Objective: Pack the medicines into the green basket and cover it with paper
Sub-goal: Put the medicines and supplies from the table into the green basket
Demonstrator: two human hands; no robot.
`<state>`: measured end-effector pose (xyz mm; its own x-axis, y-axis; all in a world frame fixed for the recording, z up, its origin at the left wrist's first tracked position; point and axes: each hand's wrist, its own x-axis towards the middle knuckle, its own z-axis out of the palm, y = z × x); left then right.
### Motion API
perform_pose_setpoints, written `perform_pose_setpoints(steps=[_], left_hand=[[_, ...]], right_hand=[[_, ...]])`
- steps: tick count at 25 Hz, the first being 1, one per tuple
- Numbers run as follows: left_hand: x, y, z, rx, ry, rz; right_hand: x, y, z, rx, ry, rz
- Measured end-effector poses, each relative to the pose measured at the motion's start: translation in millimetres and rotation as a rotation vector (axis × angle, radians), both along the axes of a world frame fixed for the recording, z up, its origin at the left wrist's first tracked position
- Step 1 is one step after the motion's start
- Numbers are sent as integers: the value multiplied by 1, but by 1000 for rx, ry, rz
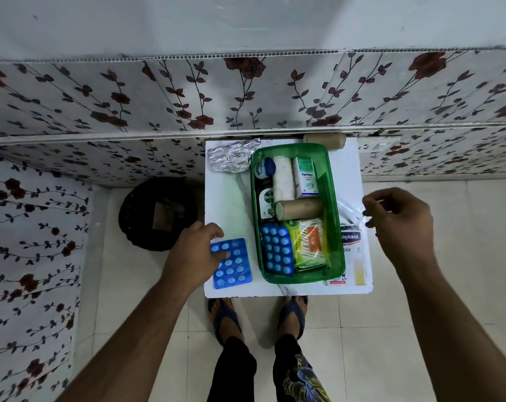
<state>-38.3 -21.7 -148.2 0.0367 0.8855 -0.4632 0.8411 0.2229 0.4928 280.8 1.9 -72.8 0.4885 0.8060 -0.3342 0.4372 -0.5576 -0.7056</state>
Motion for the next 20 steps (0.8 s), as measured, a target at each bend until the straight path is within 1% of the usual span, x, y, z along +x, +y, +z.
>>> perform_pose_setpoints(steps=[3, 5, 8, 10, 13, 15, 16, 18, 20], left_hand=[[6, -1, -3, -9, 60, -27], [7, 0, -2, -14, 59, -18], [1, 6, 12, -81, -69, 99], [-6, 19, 32, -80, -181, 169], [-9, 46, 72, 28, -314, 309], [1, 62, 97, 136, -392, 406], [11, 70, 106, 195, -417, 424], [42, 85, 114, 271, -405, 388], [79, 100, 107, 272, -320, 295]], right_hand=[[19, -9, -32, -191, -86, 51], [24, -15, -46, -230, -144, 81], [22, -18, -60, -186, -251, 148], [19, -15, -67, -190, -306, 215], [14, -6, -72, -187, -339, 292], [12, -2, -73, -173, -351, 308], [12, 0, -73, -165, -353, 313], [12, 2, -71, -165, -335, 306], [13, 5, -65, -184, -267, 243]])
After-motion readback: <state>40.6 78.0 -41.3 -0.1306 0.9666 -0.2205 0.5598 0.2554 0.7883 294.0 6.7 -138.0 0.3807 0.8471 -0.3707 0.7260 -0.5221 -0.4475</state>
